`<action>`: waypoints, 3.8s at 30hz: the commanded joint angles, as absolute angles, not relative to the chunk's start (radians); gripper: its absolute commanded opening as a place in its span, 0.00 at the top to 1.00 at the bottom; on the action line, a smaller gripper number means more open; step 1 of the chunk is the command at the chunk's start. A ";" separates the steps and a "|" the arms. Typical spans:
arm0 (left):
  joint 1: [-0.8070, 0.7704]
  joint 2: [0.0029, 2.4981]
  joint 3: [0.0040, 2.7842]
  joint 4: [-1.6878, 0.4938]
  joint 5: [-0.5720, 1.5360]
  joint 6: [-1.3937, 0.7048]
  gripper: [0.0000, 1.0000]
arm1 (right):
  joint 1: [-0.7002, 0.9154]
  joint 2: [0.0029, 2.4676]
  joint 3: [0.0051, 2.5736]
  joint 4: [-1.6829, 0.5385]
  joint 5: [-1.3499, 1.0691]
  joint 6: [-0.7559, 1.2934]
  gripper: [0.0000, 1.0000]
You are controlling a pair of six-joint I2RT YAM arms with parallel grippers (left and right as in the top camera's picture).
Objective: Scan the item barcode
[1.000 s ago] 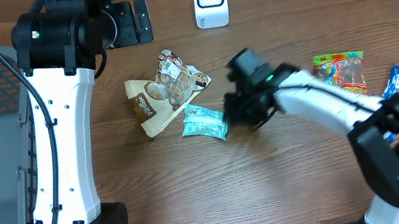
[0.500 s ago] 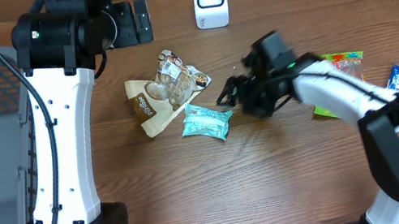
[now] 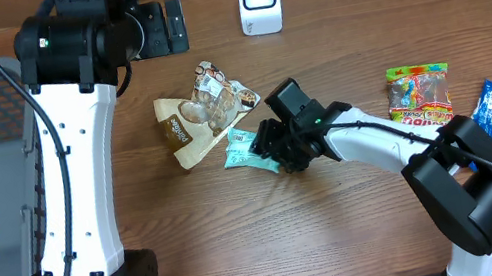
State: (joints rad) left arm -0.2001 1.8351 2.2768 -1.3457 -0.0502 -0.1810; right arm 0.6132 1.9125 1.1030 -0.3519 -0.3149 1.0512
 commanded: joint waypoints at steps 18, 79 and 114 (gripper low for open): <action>-0.197 1.844 2.273 -1.342 -0.059 -0.187 0.00 | 0.265 1.925 1.151 -0.537 -0.770 0.374 0.41; -0.197 1.842 2.274 -1.402 -0.062 -0.127 0.00 | 0.147 1.687 1.147 -0.558 -0.925 0.051 0.96; -0.197 1.842 2.274 -1.402 -0.061 -0.127 0.00 | 0.412 1.529 1.147 -0.073 0.328 -0.201 0.96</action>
